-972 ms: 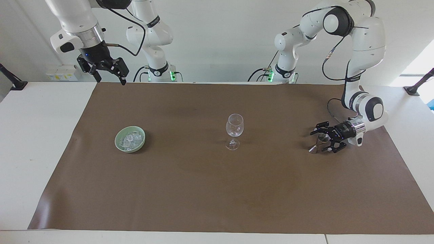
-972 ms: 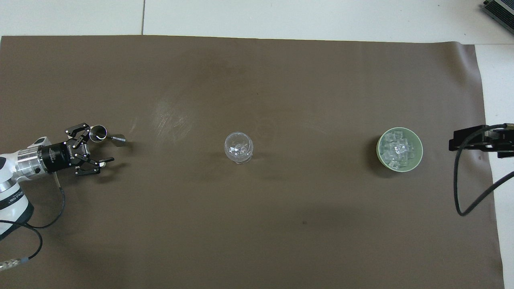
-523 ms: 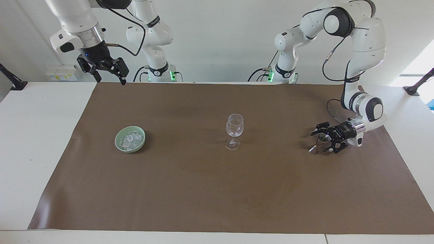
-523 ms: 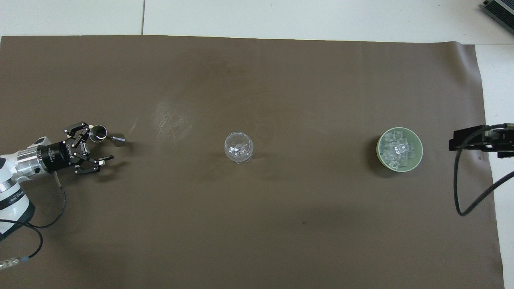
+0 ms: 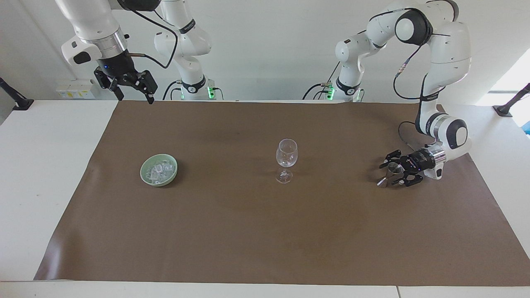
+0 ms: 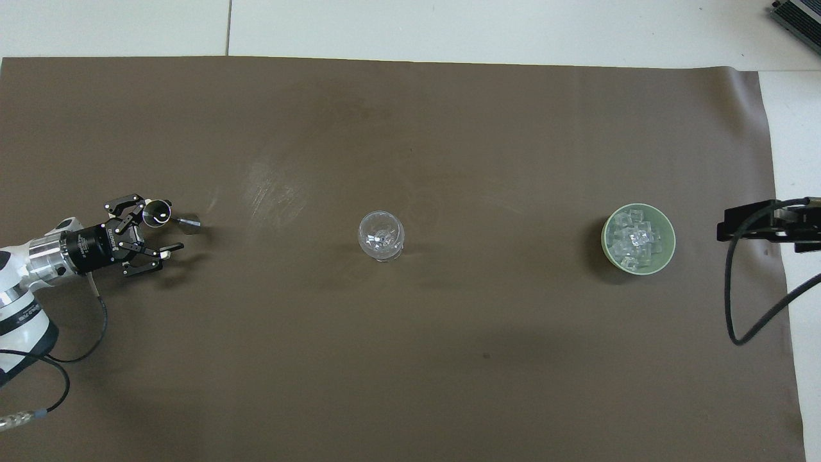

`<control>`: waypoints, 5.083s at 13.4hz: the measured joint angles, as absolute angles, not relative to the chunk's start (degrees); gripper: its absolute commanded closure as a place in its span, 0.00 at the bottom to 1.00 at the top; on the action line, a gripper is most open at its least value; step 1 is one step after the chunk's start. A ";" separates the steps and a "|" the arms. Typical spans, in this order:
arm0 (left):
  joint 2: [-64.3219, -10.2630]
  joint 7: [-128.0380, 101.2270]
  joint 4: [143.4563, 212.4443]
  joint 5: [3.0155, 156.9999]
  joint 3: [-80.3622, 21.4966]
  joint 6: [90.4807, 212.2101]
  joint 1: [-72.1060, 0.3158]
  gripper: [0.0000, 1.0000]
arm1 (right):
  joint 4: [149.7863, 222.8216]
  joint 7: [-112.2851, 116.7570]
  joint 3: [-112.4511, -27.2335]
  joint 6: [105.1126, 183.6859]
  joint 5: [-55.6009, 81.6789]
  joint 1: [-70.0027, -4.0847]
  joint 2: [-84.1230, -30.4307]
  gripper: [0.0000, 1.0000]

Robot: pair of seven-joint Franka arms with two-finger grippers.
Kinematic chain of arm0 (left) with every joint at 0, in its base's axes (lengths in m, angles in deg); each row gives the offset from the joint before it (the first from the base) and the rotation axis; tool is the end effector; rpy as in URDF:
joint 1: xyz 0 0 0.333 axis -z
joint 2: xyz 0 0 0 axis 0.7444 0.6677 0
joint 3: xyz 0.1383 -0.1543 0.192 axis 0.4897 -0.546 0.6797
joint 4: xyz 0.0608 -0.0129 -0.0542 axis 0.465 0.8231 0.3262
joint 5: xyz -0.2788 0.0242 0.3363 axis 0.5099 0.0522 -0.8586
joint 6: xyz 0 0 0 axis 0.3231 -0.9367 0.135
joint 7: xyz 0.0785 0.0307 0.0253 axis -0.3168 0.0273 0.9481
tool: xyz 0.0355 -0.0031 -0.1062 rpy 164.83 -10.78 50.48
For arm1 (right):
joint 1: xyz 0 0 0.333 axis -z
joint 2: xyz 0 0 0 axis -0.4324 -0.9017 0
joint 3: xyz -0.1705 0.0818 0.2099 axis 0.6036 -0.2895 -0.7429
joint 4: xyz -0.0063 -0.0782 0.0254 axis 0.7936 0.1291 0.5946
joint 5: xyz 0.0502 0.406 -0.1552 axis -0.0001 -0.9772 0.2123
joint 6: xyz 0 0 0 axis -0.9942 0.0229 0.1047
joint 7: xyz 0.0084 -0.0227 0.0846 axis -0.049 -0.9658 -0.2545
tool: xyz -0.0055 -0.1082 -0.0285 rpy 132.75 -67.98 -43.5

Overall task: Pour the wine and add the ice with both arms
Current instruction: 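Close the left gripper on the metal jigger and lift it, then carry the jigger with the left gripper over the wine glass, then tilt the jigger with the left gripper to pour into the glass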

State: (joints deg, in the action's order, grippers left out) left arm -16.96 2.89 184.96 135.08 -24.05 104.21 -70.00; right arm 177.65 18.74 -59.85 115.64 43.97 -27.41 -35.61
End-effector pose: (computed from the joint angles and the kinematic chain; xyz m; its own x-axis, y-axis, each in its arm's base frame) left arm 0.5492 0.1290 0.1357 -0.0139 0.1320 -0.9912 0.9598 0.2798 0.0238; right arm 0.5657 -0.0118 0.6053 0.9866 -0.1634 0.0010 -0.1634 -0.9866 0.0003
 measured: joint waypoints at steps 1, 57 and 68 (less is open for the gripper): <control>-16.93 2.89 184.97 135.27 -24.04 104.20 -70.00 1.00 | 177.65 18.74 -59.85 115.64 43.97 -27.41 -35.61 0.00; -43.42 22.17 185.86 136.96 -24.95 125.66 -35.86 1.00 | 177.65 18.74 -59.85 115.64 43.97 -27.41 -35.61 0.00; -44.85 22.54 185.91 124.67 -25.03 143.07 -25.73 1.00 | 177.65 18.74 -59.85 115.64 43.97 -27.41 -35.61 0.00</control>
